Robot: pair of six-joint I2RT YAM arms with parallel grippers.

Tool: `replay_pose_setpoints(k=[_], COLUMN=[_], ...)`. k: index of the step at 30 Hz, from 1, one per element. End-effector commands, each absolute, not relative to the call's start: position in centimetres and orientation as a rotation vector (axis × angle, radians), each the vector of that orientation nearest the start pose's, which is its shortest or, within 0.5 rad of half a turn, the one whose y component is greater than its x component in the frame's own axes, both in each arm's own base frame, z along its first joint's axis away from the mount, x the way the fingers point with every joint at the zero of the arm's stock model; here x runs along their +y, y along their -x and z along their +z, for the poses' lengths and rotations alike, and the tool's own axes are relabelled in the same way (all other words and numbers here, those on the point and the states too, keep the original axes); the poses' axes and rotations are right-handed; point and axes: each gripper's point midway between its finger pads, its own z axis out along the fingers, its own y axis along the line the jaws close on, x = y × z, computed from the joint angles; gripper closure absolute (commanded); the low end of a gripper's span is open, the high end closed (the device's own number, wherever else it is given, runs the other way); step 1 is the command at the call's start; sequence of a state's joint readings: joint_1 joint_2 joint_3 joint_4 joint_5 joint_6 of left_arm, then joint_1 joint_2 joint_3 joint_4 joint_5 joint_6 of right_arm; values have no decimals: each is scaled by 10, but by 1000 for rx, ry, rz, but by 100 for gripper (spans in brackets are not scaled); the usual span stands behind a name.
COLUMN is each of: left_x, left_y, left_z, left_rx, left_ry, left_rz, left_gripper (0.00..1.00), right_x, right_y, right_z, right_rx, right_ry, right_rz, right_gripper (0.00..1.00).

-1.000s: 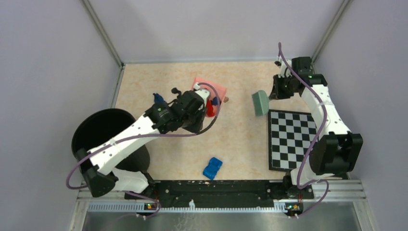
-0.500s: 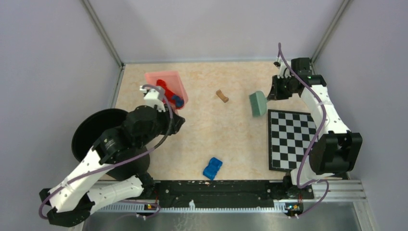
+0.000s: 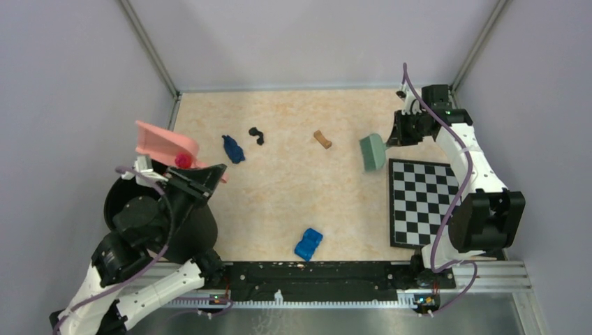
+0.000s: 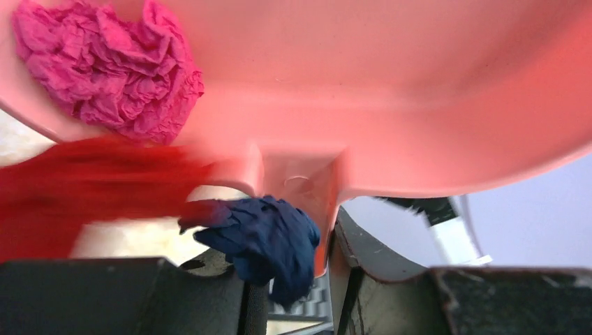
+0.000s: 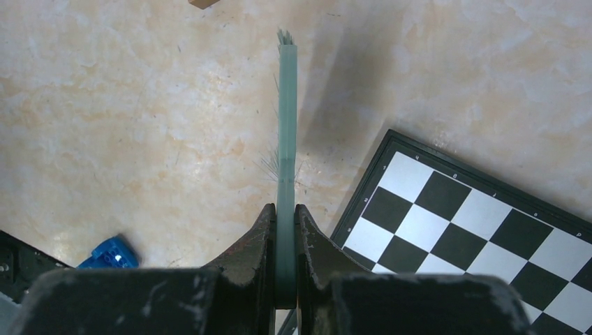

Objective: Sweep away the paper scraps from the table

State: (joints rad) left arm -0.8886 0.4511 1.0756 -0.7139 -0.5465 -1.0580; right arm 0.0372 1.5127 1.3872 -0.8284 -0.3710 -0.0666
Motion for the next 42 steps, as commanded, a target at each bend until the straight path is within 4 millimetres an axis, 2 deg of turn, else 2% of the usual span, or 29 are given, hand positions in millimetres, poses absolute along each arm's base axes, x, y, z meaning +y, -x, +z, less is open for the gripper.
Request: replay_pose_setpoints(k=[1, 4, 8, 13, 15, 19, 24, 26, 28, 31, 35, 37, 41, 42], left_x=[-71, -57, -53, -49, -46, -47, -51, -51, -56, -75, -122, -144, -184, -190], left_y=[-161, -155, -152, -151, -151, -147, -150, -148, -151, -160, -173, -180, -193, -194], left_z=[403, 404, 402, 408, 411, 426, 423, 435, 440, 436, 434, 426, 388, 384], left_rx=[1412, 1276, 1206, 1179, 1133, 1021, 1050, 1062, 1161, 1347, 1482, 1551, 1781, 1832], left_ry=[905, 1033, 1089, 1091, 1125, 1063, 1033, 908, 804, 658, 386, 251, 7, -35], left_rz=[-1200, -1344, -1441, -1452, -1496, -1592, -1545, -1459, -1318, -1133, -1018, -957, -789, -761], left_gripper=[100, 100, 100, 100, 100, 100, 100, 100, 100, 100, 100, 100, 100, 100], right_x=[82, 82, 82, 83, 83, 83, 88, 92, 98, 108, 132, 156, 212, 228], right_y=[-362, -361, -360, -360, -360, -360, -360, -360, -361, -366, -372, -374, -377, -381], right_z=[194, 193, 192, 191, 192, 191, 192, 195, 199, 207, 222, 233, 248, 250], right_rx=[2431, 2432, 2438, 2438, 2439, 2440, 2436, 2427, 2414, 2380, 2321, 2281, 2208, 2197], right_ry=[291, 292, 291, 292, 291, 293, 319, 359, 408, 474, 572, 641, 767, 788], right_rz=[494, 498, 499, 508, 506, 508, 515, 502, 479, 433, 437, 485, 621, 663], right_gripper=[100, 100, 100, 100, 100, 100, 100, 100, 100, 100, 100, 100, 100, 100])
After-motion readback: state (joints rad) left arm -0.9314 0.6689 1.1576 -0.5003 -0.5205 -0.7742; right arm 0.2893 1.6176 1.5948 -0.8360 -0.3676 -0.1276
